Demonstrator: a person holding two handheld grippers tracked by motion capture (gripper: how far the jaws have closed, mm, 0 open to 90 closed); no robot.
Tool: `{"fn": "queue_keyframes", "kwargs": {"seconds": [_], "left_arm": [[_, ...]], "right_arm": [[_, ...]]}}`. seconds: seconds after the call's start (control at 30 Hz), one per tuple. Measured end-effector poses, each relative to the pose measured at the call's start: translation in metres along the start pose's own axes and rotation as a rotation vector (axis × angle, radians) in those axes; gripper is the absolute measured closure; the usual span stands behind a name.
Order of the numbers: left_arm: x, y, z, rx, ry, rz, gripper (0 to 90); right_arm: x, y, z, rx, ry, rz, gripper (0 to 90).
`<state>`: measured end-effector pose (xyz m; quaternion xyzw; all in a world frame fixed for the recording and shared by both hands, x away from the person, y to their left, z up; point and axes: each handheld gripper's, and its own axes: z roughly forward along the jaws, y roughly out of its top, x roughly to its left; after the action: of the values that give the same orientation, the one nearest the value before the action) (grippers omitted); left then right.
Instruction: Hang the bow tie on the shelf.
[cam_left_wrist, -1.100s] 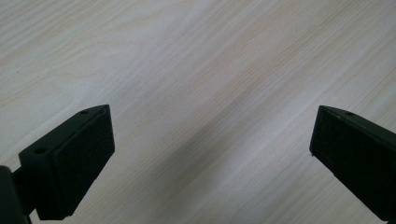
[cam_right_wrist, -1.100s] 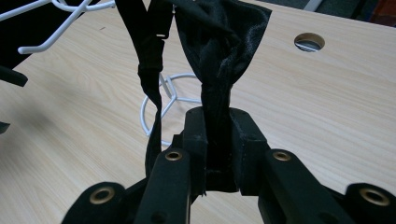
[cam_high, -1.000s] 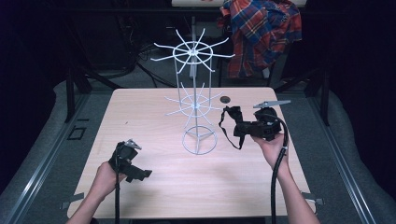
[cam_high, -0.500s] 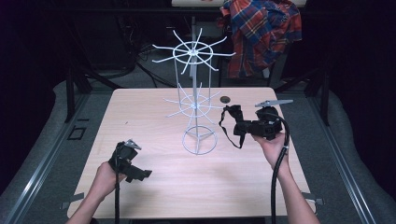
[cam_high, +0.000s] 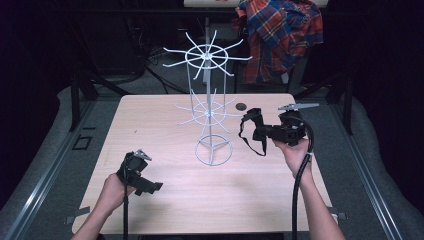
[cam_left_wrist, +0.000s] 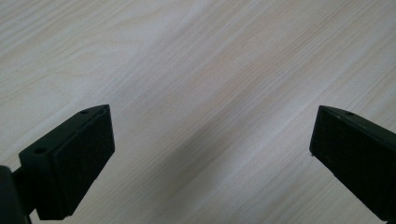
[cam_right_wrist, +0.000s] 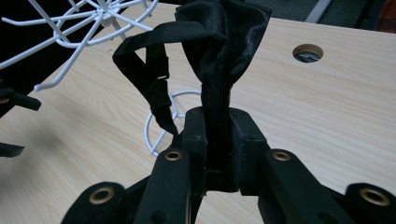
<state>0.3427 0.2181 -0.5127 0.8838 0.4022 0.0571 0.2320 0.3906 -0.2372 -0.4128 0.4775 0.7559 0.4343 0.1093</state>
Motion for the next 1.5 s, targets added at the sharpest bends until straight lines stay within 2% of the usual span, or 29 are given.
{"fn": "queue_keyframes", "kwargs": {"seconds": [0.33,0.67,0.87,1.03,1.2,1.5], "left_arm": [[0.001,-0.001,0.000,-0.003,0.000,-0.006,0.0],[0.002,-0.001,0.000,-0.003,-0.002,-0.007,0.0],[0.001,-0.001,0.000,-0.004,-0.002,-0.006,0.1],[0.001,-0.001,0.000,-0.003,-0.001,-0.005,0.0],[0.000,-0.001,0.000,-0.002,-0.001,-0.005,0.1],[0.000,-0.001,-0.001,-0.003,-0.001,-0.005,0.1]], "right_arm": [[-0.002,0.012,0.004,-0.026,0.021,-0.001,78.0],[-0.012,0.008,0.032,0.037,0.071,0.063,77.9],[-0.008,0.002,0.044,0.081,0.085,0.057,77.8],[-0.001,0.000,0.051,0.105,0.100,0.031,77.7],[0.007,0.000,0.056,0.113,0.124,0.022,77.6],[0.015,0.002,0.056,0.108,0.116,-0.005,77.6]]}}
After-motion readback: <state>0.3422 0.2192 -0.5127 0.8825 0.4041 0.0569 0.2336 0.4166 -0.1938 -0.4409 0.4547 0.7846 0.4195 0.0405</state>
